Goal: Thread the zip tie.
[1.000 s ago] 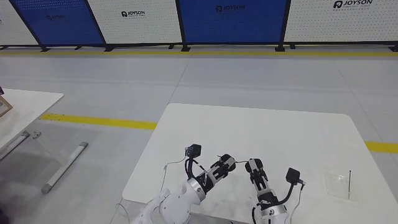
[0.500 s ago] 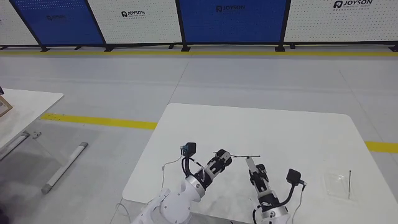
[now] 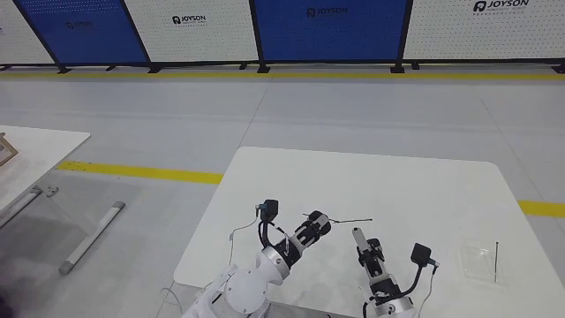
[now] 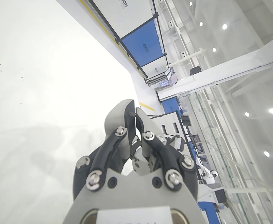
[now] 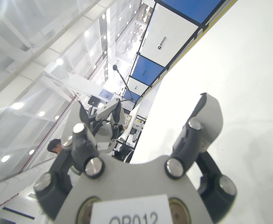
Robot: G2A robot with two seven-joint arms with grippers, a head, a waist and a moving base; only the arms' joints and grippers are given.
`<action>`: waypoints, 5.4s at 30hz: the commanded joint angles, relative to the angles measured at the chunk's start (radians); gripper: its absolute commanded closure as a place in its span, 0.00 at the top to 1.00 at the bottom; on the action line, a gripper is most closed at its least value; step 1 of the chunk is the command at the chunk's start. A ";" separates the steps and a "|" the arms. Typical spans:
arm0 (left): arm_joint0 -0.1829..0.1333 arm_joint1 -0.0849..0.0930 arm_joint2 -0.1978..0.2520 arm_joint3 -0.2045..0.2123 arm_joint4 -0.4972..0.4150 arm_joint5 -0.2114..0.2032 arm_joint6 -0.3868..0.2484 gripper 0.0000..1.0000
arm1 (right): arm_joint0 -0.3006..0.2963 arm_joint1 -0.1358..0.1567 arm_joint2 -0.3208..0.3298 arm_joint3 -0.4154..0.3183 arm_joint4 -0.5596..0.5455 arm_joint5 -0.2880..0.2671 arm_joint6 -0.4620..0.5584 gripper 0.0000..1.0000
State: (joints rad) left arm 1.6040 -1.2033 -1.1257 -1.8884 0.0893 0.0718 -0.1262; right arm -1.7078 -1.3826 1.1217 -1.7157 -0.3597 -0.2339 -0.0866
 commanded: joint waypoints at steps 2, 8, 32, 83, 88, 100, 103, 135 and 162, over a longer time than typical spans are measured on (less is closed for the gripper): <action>0.000 -0.002 -0.010 -0.010 -0.046 0.014 0.009 0.00 | 0.002 0.004 0.019 0.000 -0.038 -0.003 -0.006 1.00; 0.020 -0.001 -0.044 -0.058 -0.144 0.034 0.002 0.00 | -0.026 0.023 0.072 -0.060 -0.284 0.092 0.001 1.00; 0.017 0.001 -0.040 -0.074 -0.165 0.031 -0.061 0.00 | -0.026 0.041 0.101 -0.113 -0.474 0.163 0.116 1.00; 0.006 -0.001 -0.032 -0.085 -0.210 0.036 -0.064 0.00 | 0.034 0.058 0.054 -0.183 -0.865 0.230 0.328 1.00; 0.006 -0.001 -0.032 -0.085 -0.210 0.036 -0.064 0.00 | 0.034 0.058 0.054 -0.183 -0.865 0.230 0.328 1.00; 0.006 -0.001 -0.032 -0.085 -0.210 0.036 -0.064 0.00 | 0.083 0.058 0.072 -0.164 -0.771 0.189 0.379 1.00; 0.006 -0.001 -0.032 -0.085 -0.210 0.036 -0.064 0.00 | 0.083 0.058 0.072 -0.164 -0.771 0.189 0.379 1.00; 0.006 -0.001 -0.032 -0.085 -0.210 0.036 -0.064 0.00 | 0.083 0.058 0.072 -0.164 -0.771 0.189 0.379 1.00; -0.101 -0.029 0.091 -0.037 -0.174 0.112 0.052 0.00 | 0.112 0.062 0.113 -0.124 -0.600 0.140 0.465 1.00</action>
State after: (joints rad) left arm 1.5027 -1.2324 -1.0342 -1.9258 -0.0838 0.1844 -0.0731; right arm -1.5961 -1.3205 1.2345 -1.8396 -0.9600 -0.0942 0.3782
